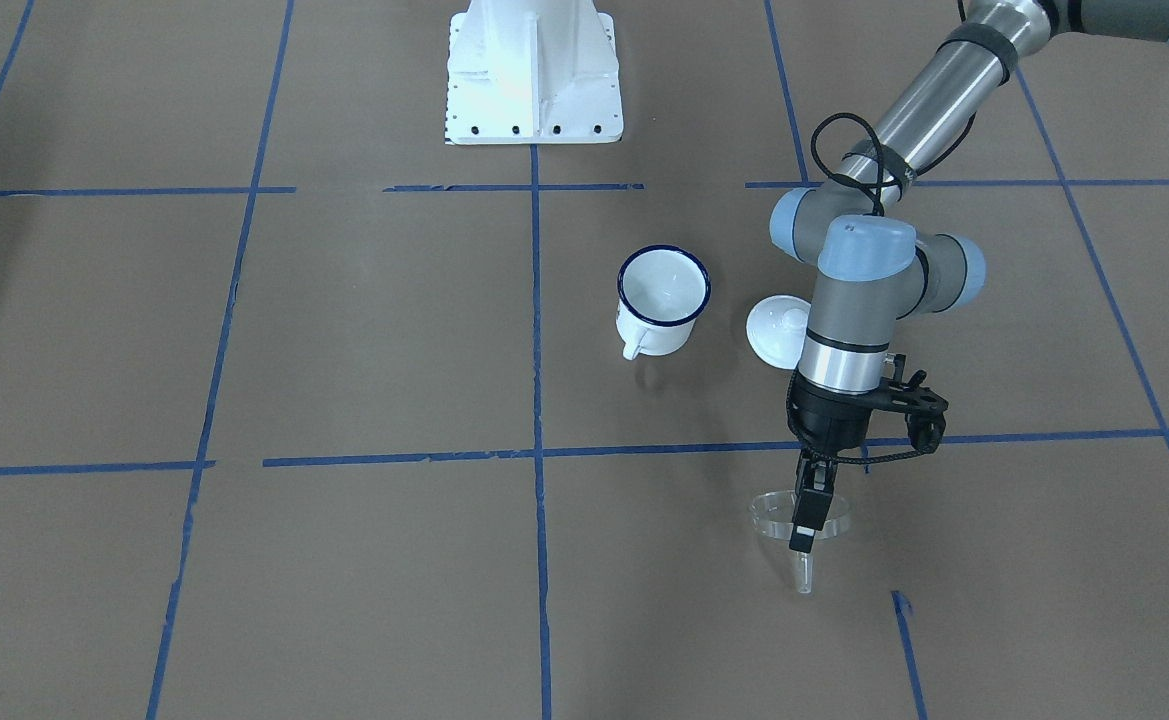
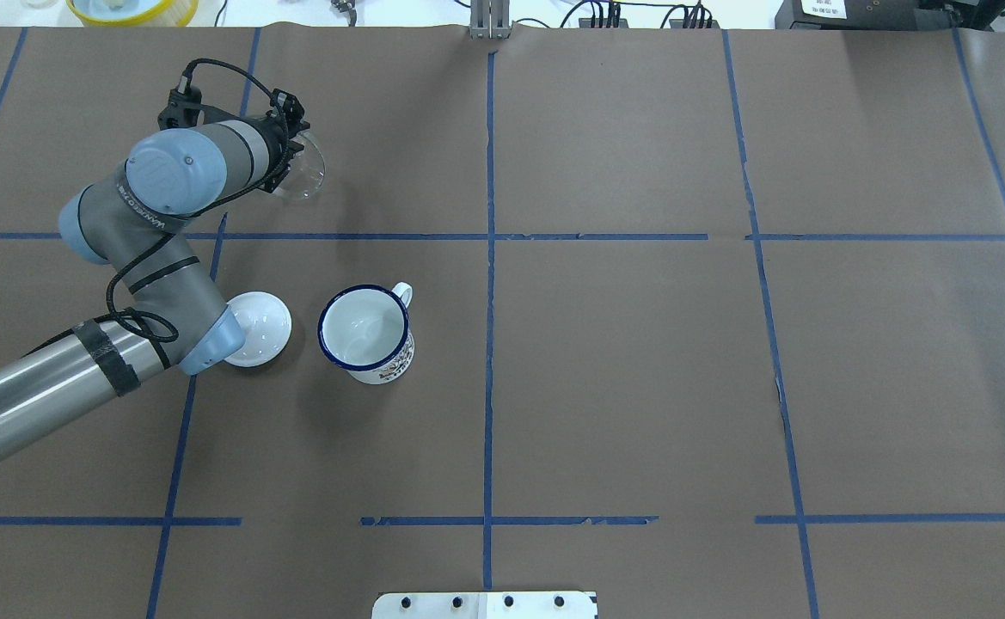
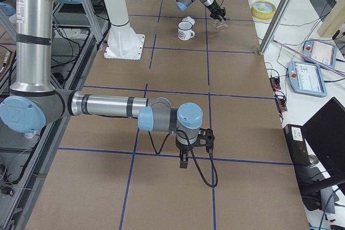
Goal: Place funnel on cup
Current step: 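Lift the glass funnel upward with the left gripper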
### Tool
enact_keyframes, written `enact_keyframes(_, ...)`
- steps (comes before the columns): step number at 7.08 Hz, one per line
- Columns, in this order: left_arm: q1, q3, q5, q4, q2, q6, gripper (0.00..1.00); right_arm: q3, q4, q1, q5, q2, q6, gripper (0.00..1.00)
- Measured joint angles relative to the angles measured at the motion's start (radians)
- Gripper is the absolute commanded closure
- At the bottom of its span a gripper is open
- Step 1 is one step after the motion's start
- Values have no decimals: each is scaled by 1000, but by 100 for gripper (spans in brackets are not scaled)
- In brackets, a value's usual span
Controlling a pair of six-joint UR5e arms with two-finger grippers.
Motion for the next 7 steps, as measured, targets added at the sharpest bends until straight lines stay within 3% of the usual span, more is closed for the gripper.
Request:
enact_keyframes(3, -7, -2, -1, -1, -5, 2, 97, 0, 0, 0, 0, 0, 0, 0)
enact_keyframes(7, -29, -47, -6, -2, -5, 17, 100, 0, 0, 0, 0, 0, 0, 0)
